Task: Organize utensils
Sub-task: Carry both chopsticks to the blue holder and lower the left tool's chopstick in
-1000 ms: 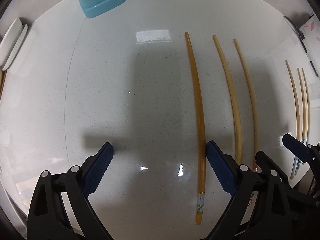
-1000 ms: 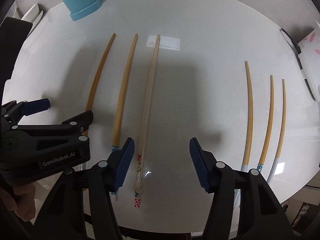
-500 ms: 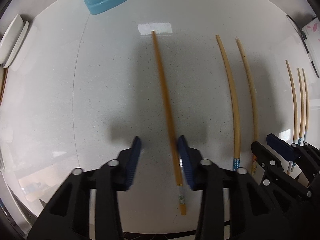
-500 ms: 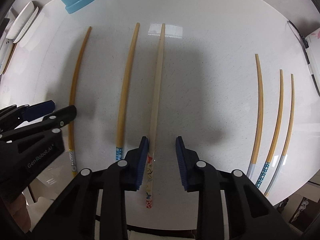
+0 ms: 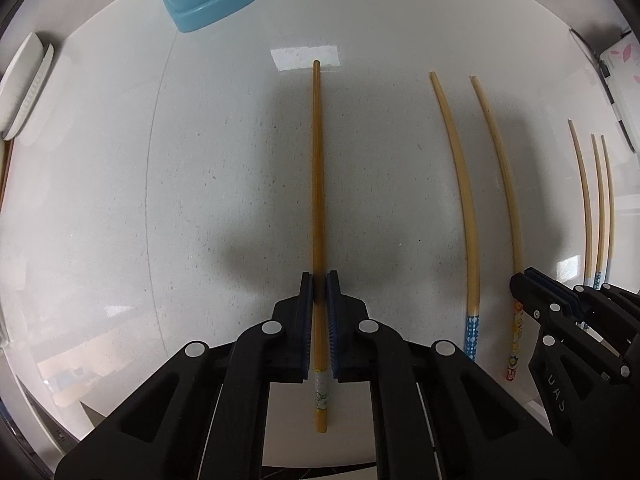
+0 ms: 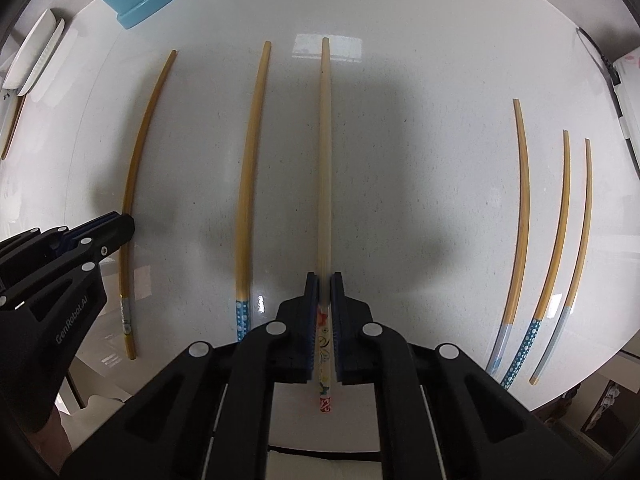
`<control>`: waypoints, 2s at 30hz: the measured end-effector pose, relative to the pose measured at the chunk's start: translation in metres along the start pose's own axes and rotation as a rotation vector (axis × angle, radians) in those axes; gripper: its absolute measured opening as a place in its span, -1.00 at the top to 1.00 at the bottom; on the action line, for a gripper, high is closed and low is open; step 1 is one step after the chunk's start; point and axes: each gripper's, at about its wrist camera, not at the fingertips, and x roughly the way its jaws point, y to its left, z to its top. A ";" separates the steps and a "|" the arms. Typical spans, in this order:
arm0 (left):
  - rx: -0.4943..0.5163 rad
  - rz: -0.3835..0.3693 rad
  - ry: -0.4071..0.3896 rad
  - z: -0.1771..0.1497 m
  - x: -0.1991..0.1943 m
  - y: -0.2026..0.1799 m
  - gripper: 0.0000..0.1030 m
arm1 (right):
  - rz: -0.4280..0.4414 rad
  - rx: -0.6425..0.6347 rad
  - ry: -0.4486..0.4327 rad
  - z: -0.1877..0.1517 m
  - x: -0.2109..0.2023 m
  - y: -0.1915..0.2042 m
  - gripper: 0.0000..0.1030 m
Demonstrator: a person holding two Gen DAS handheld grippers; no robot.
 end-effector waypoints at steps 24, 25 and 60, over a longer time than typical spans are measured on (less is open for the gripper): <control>0.040 -0.098 -0.234 0.012 -0.077 0.008 0.88 | 0.059 0.074 -0.184 0.001 -0.062 -0.024 0.89; 0.043 -0.104 -0.250 0.014 -0.083 0.008 0.88 | 0.061 0.074 -0.196 0.001 -0.066 -0.024 0.88; -0.062 -0.053 -0.785 0.043 -0.257 0.074 0.88 | 0.097 -0.067 -0.724 0.076 -0.229 0.021 0.88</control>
